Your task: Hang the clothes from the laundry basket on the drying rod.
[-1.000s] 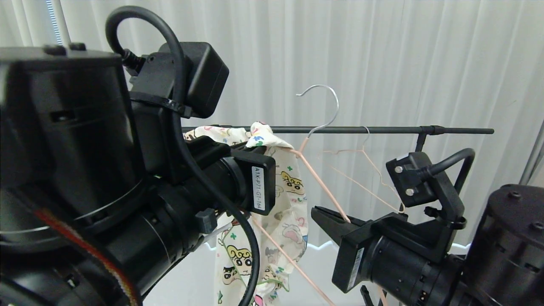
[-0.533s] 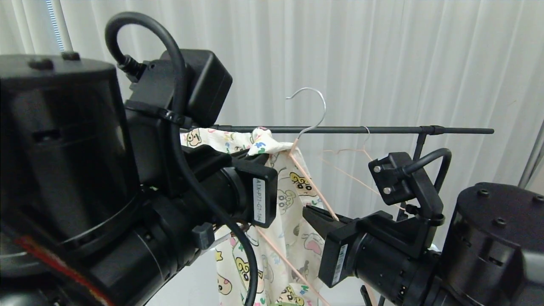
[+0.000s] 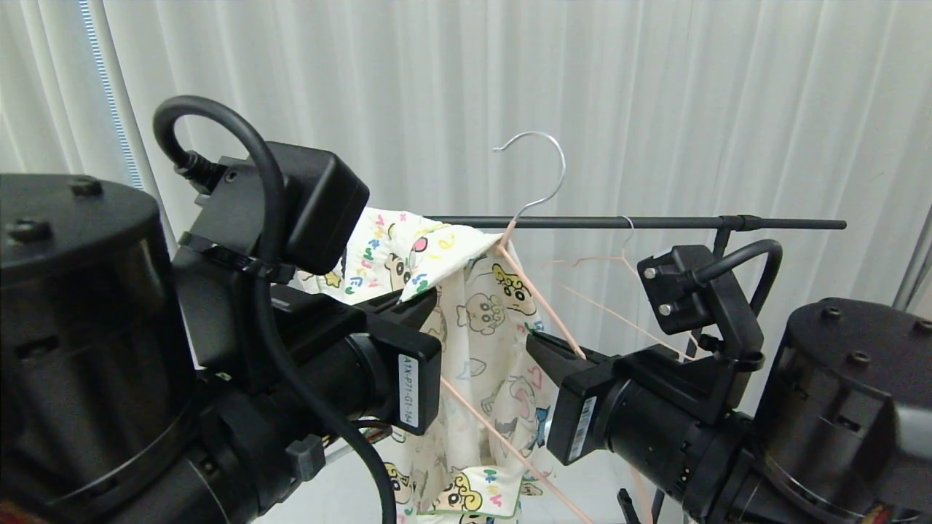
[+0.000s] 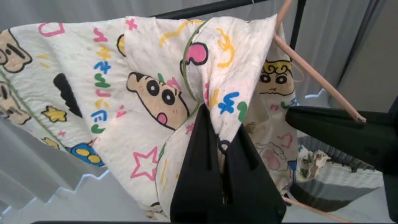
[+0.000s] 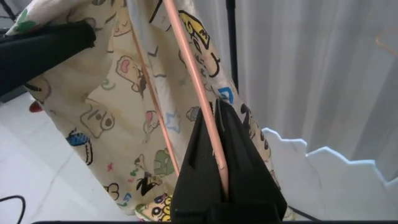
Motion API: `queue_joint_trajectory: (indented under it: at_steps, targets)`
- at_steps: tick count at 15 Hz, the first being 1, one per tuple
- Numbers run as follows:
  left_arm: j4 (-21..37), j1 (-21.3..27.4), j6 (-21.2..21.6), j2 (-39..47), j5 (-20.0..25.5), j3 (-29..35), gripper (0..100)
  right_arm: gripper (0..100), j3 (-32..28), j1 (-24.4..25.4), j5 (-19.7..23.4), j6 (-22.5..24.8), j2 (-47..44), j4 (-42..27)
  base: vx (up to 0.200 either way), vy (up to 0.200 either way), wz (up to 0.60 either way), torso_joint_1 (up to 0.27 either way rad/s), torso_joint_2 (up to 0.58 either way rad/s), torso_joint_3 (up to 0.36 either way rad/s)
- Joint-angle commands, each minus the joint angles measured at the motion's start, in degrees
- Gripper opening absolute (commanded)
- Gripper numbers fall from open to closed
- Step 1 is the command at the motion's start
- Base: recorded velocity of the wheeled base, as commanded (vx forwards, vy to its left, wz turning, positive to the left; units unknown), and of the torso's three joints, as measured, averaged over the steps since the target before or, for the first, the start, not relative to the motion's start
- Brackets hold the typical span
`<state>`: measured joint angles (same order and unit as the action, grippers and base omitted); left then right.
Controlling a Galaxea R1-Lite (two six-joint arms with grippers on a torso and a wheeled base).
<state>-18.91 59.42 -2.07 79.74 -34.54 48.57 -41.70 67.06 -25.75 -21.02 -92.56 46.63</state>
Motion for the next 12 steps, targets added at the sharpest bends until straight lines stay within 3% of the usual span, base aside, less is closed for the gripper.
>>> queue_joint_trajectory:
  at_steps: [1,2,3,12]
  targets:
    - [-0.78,0.09,-0.04,0.68,-0.01,-0.23,0,0,-0.13,0.00,-0.36,0.01,0.10,0.13,0.000,0.000,0.00,0.000,0.00,0.000]
    - [-0.78,0.09,-0.04,0.68,-0.01,-0.23,0,0,-0.22,0.00,-0.44,0.01,0.19,0.13,0.000,0.000,0.00,0.000,0.00,0.000]
    - [-0.78,0.09,-0.04,0.59,-0.01,-0.40,100,0,-0.13,-0.09,-0.71,0.27,0.54,0.13,0.000,0.000,0.00,0.000,0.00,0.000]
    - [-0.87,-0.18,-0.12,-4.50,-0.01,-10.77,100,0,4.09,-3.60,-1.41,12.23,5.46,1.01,0.000,0.000,0.00,0.000,0.00,0.000]
